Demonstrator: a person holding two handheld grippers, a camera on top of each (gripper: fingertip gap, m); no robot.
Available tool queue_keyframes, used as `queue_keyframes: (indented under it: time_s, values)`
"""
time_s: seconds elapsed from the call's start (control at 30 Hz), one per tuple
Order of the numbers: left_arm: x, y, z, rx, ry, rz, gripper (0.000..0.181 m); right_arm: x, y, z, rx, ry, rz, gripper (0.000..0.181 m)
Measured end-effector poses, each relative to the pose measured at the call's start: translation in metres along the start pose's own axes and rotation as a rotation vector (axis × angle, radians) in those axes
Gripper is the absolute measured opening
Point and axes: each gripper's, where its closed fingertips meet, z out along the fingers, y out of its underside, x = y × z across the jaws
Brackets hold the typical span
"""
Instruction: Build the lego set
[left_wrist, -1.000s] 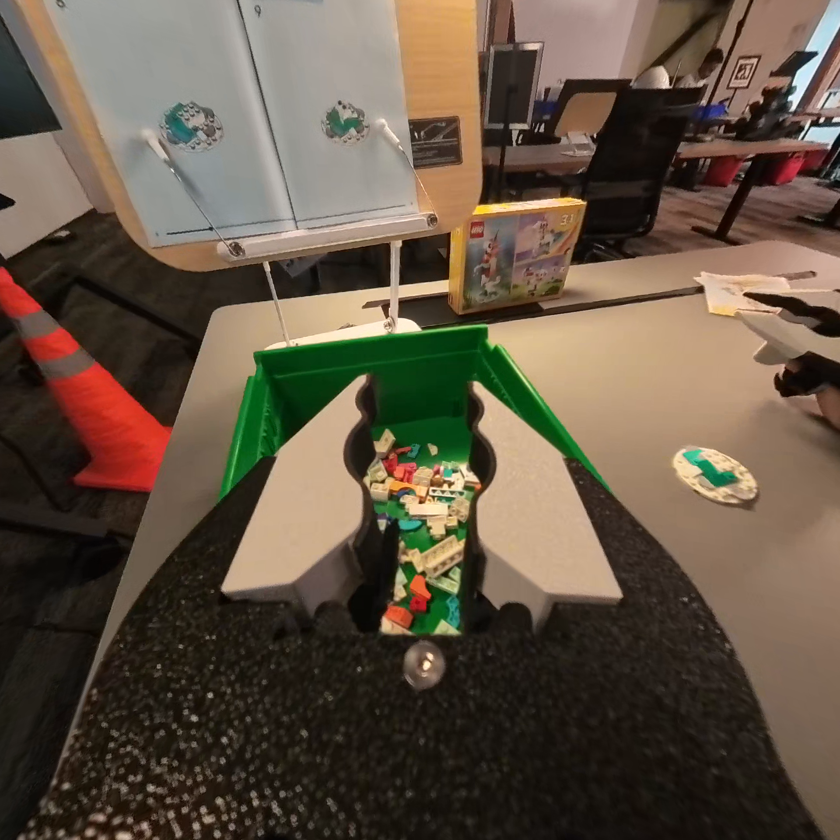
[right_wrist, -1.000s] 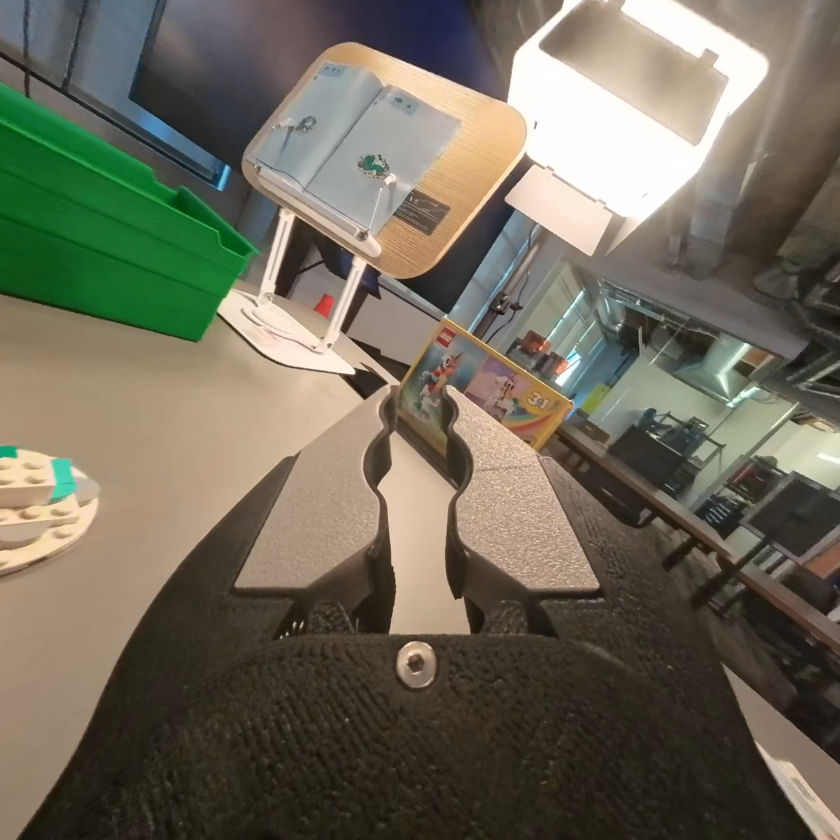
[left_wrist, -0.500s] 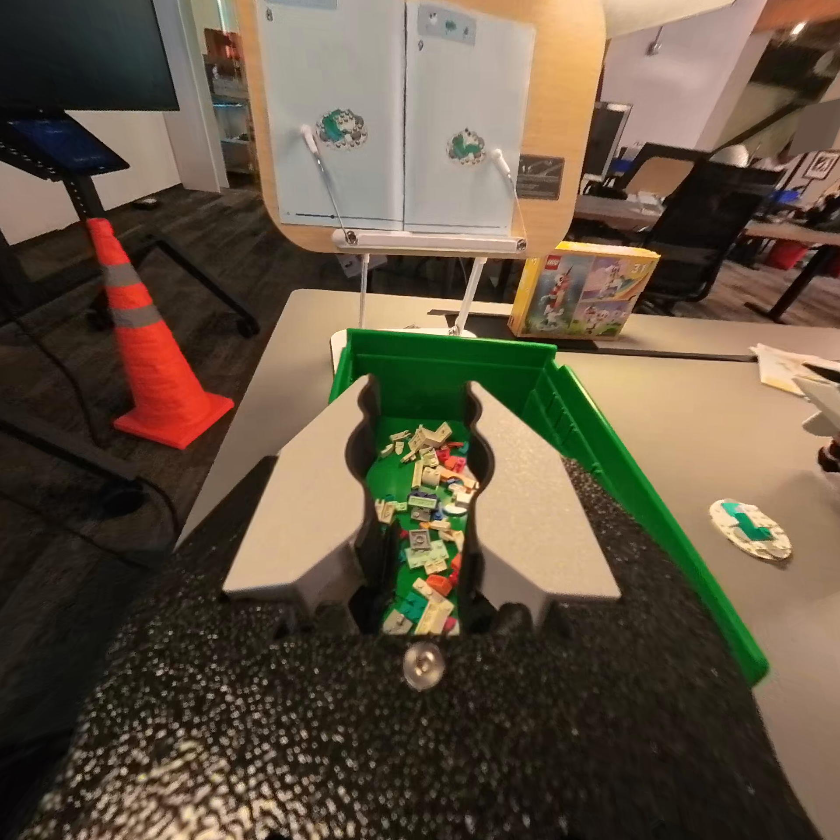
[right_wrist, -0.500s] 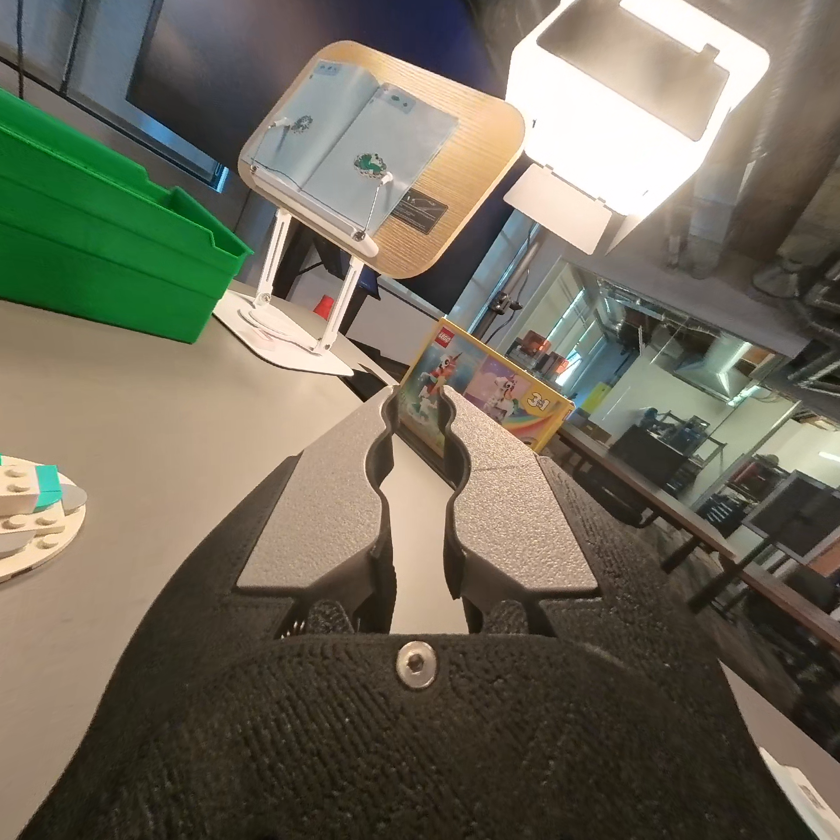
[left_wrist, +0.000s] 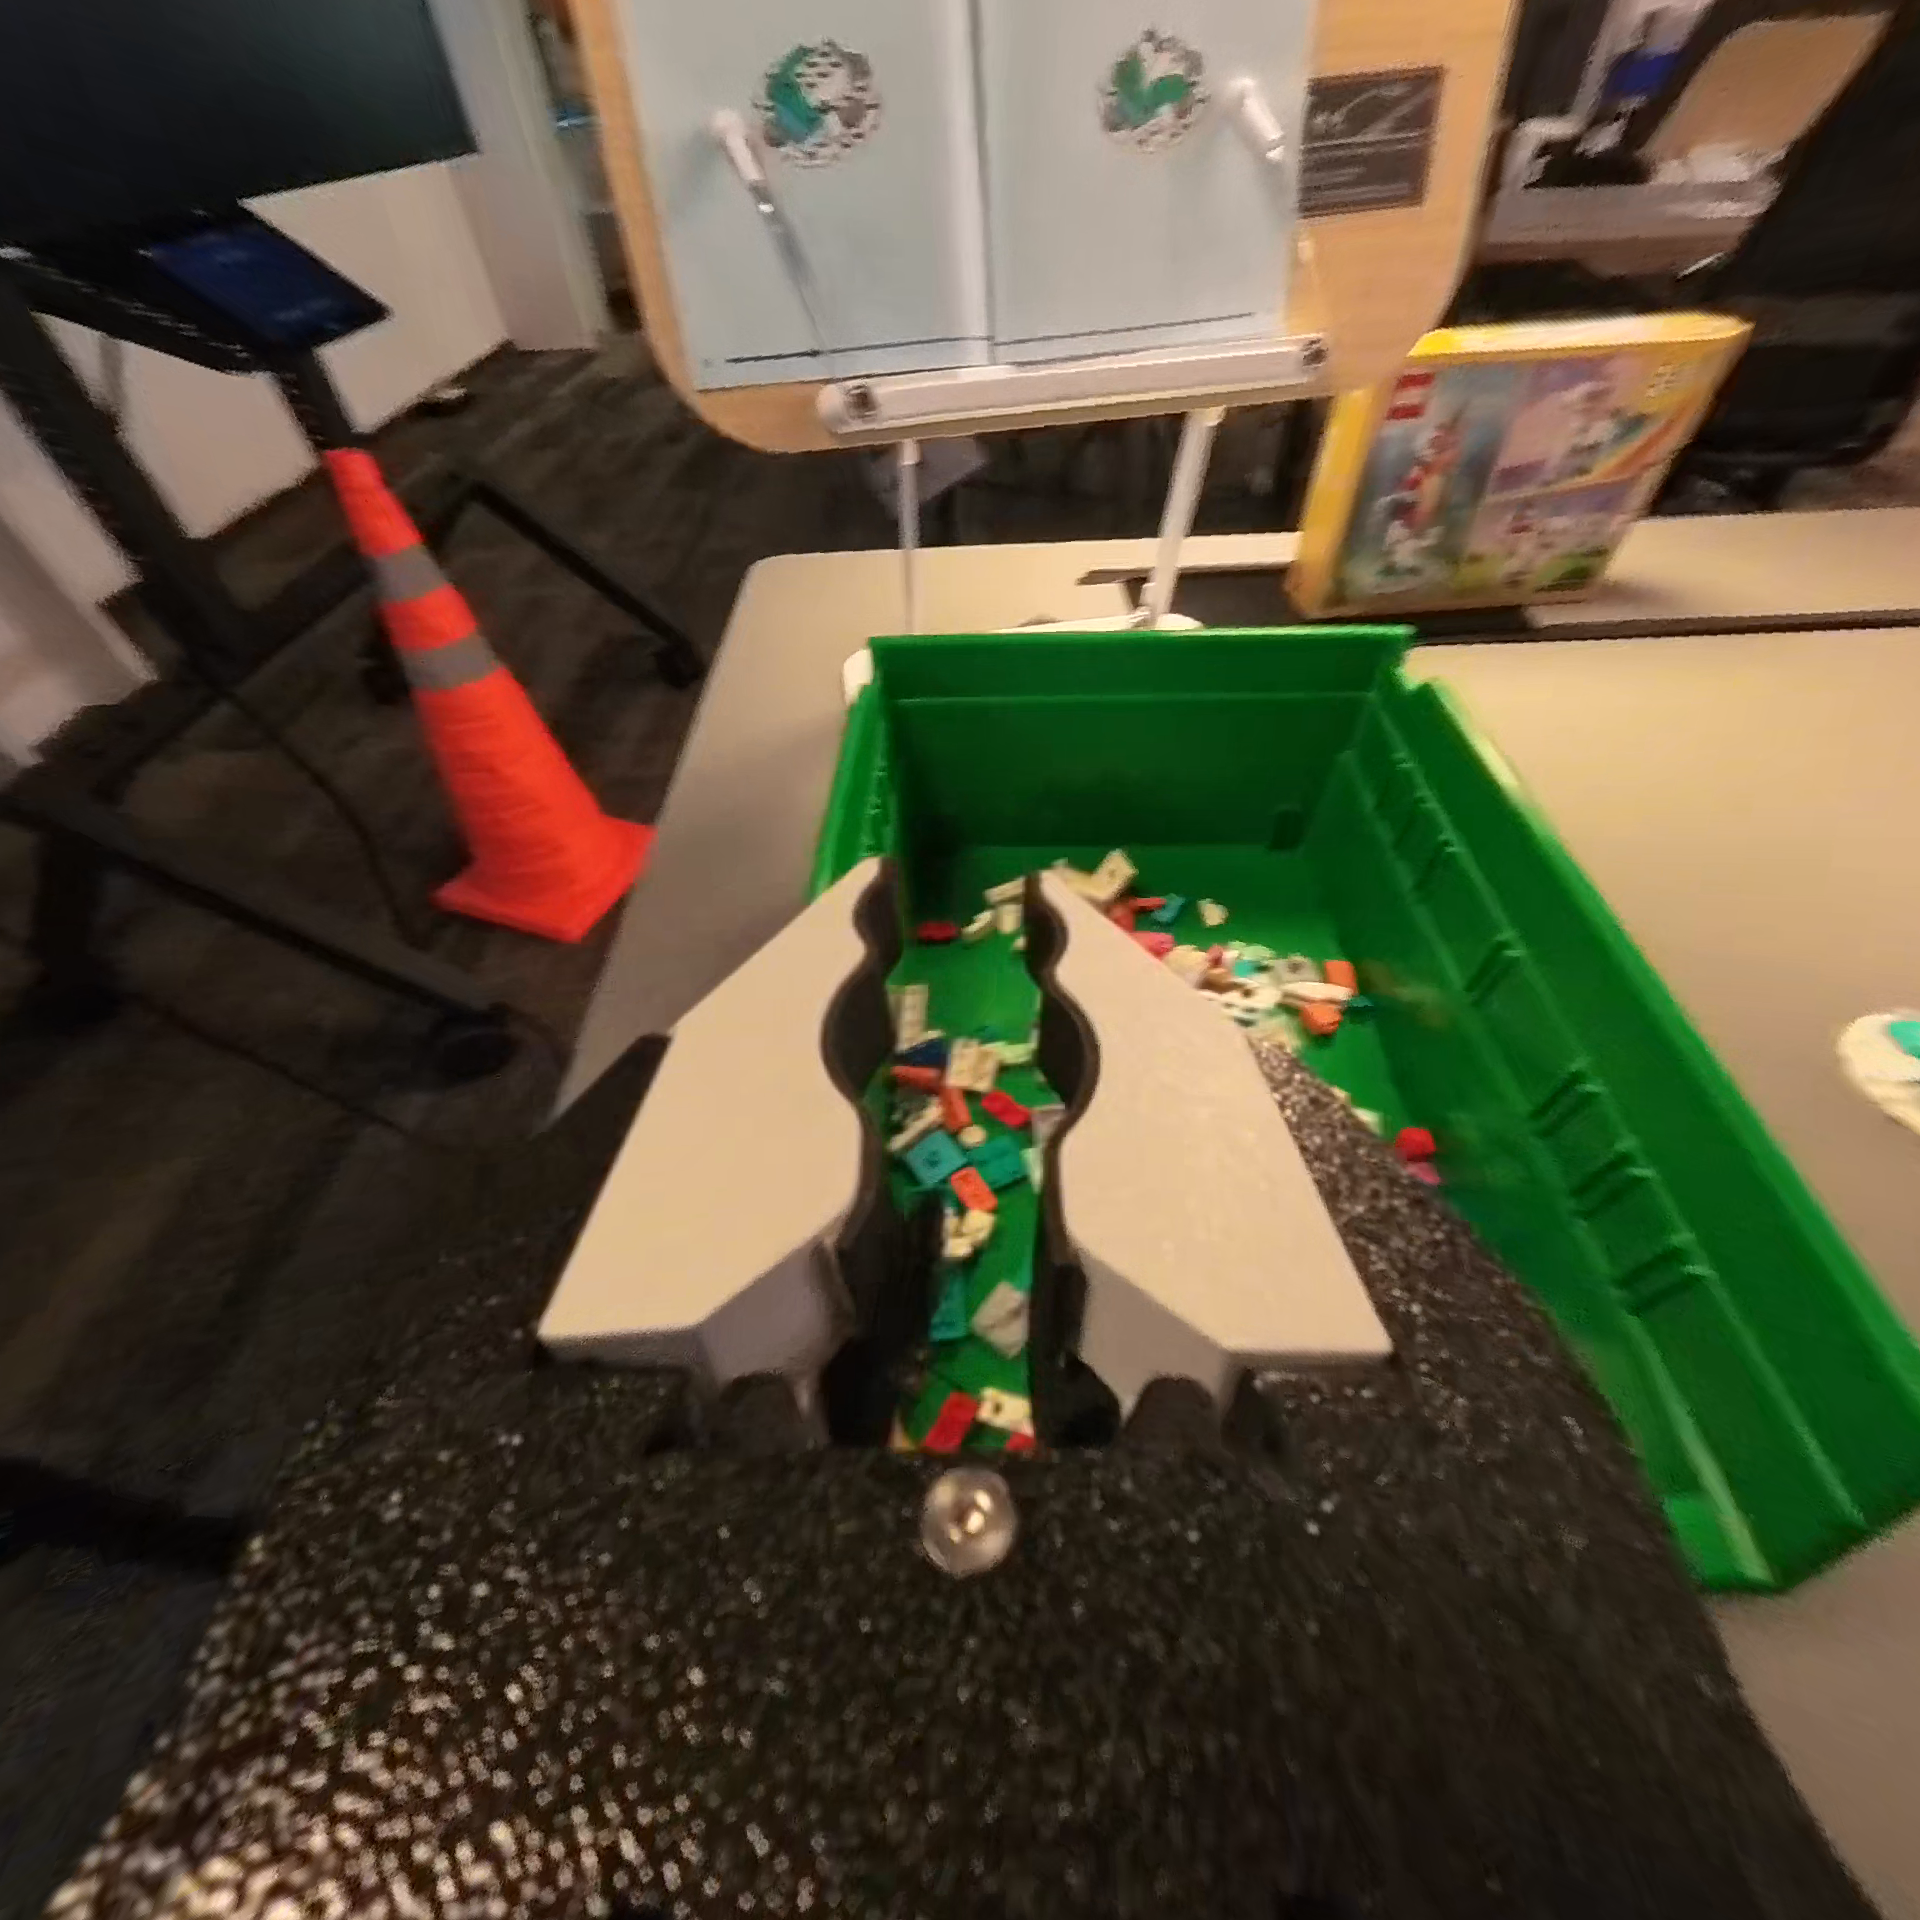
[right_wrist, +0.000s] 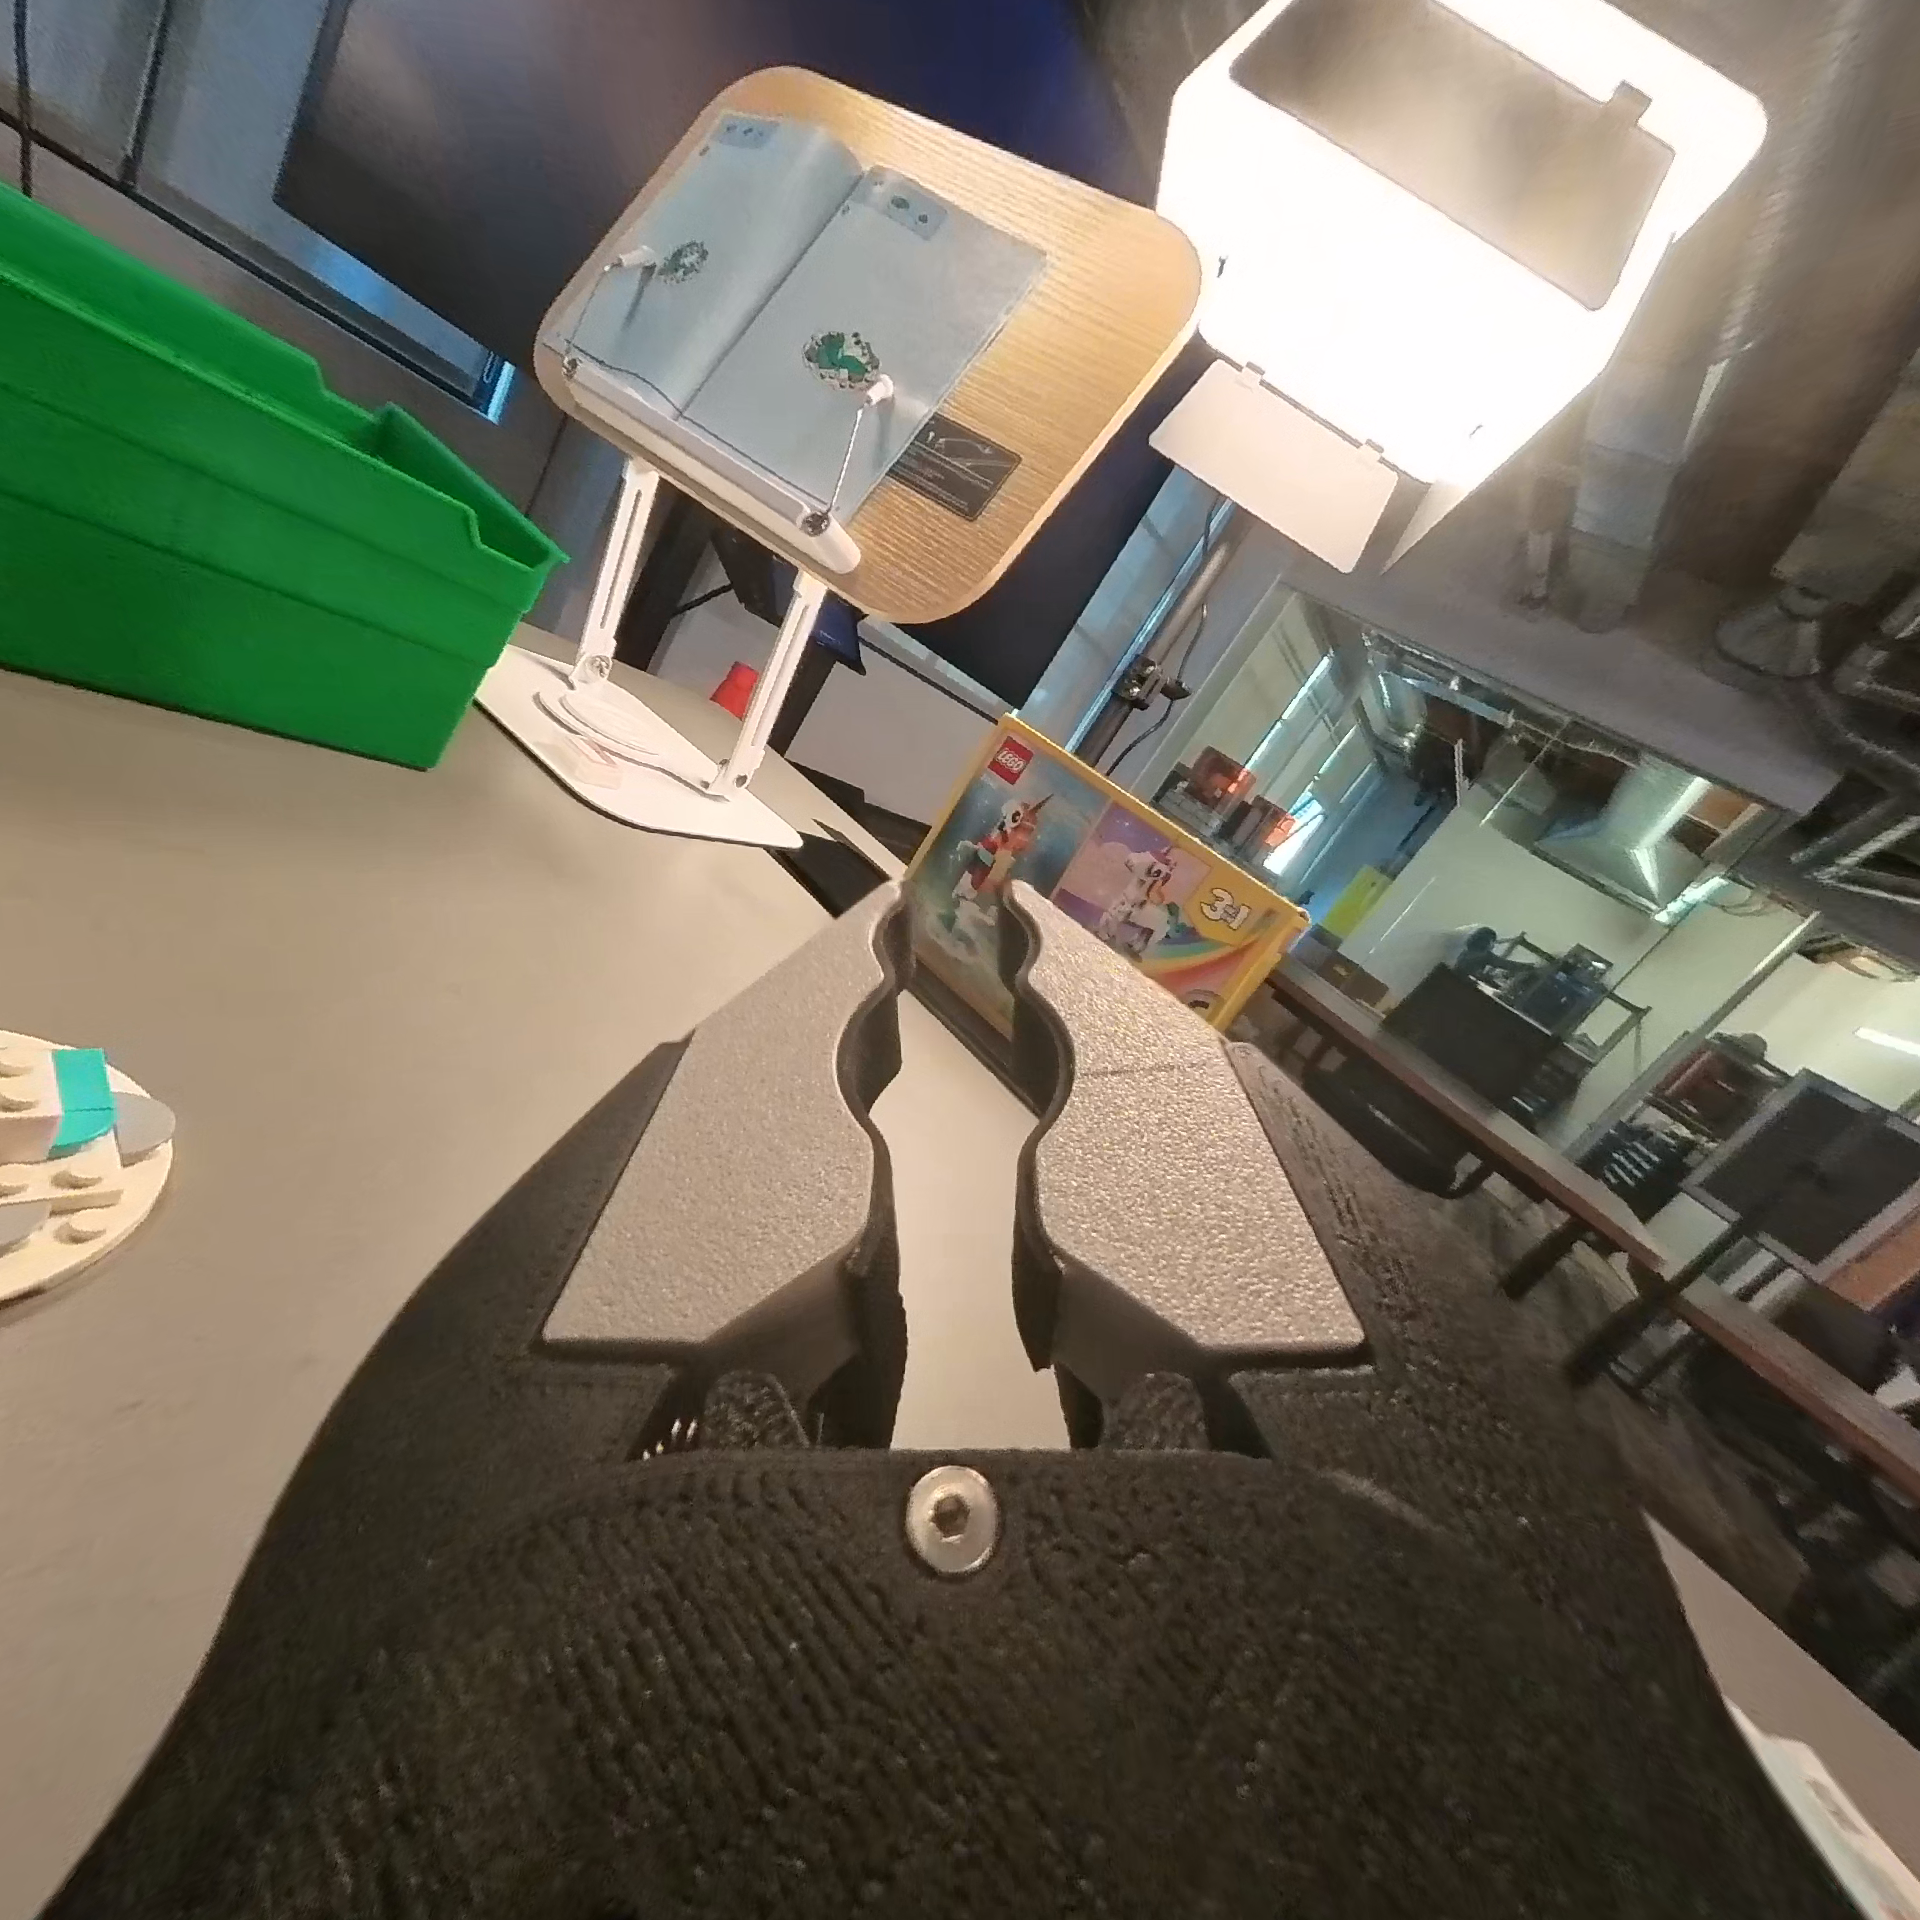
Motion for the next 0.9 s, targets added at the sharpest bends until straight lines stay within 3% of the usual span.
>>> queue_keyframes:
  time_s: [0.17, 0.4, 0.63, 0.9]
  values:
    - [0.021, 0.011, 0.015, -0.036, 0.211, -0.118, 0.019, 0.009, 0.006, 0.001, -0.026, 0.037, 0.014, 0.013]
    - [0.024, 0.014, 0.019, -0.025, 0.205, -0.065, 0.013, 0.013, 0.010, 0.001, -0.047, 0.065, 0.009, 0.013]
    - [0.009, -0.005, 0.013, 0.136, 0.203, -0.120, 0.006, 0.015, 0.012, 0.001, -0.060, 0.075, -0.025, 0.013]
    - [0.001, -0.005, 0.008, 0.174, 0.223, -0.211, 0.006, 0.015, 0.014, 0.002, -0.070, 0.078, -0.034, 0.013]
